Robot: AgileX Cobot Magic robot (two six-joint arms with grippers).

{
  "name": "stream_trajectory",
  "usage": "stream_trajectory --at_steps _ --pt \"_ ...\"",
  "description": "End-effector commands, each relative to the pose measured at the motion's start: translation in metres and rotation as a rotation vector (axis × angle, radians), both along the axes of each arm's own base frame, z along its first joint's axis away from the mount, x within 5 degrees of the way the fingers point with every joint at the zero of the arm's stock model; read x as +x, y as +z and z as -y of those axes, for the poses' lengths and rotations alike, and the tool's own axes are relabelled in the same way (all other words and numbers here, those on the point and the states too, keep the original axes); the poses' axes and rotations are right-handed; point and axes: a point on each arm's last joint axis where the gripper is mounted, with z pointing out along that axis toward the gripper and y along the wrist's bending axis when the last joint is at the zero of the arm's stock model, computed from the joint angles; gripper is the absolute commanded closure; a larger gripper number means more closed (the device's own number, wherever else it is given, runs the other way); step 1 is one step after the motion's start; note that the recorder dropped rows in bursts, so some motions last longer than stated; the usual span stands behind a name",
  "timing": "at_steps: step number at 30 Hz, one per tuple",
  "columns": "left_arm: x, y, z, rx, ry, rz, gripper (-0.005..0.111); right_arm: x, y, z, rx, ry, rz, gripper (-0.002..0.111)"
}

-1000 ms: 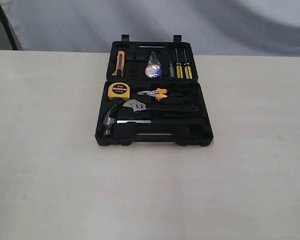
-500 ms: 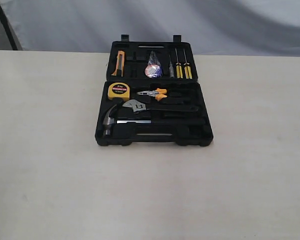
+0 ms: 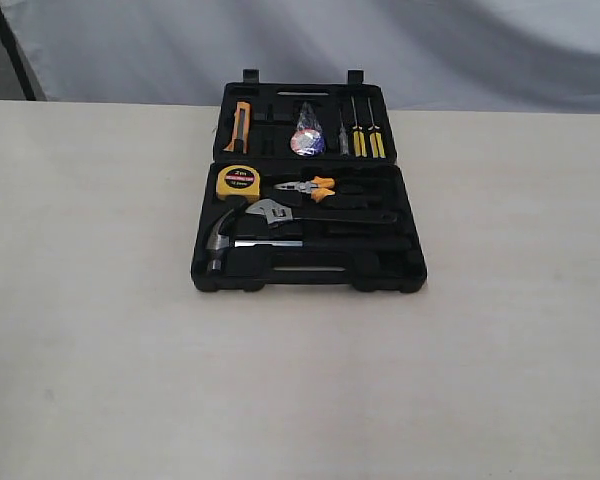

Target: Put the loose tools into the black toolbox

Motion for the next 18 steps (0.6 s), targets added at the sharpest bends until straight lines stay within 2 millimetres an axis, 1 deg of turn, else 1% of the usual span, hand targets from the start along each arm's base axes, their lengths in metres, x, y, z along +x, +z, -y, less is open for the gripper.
stream_trajectory --at_steps 1,4,18 --pt "-0.0016 -0.0007 -0.0001 -0.027 0.001 0.005 0.105 0.0032 -0.0316 0.001 0.007 -0.006 -0.084 0.109" --pt "-0.0016 -0.0007 -0.0001 -0.027 0.001 0.005 0.105 0.0041 -0.0283 0.0008 -0.003 -0.002 -0.047 0.109" --pt "-0.0016 -0.0007 -0.0001 -0.027 0.001 0.005 0.105 0.0041 -0.0285 0.0009 0.006 -0.004 -0.047 0.109"
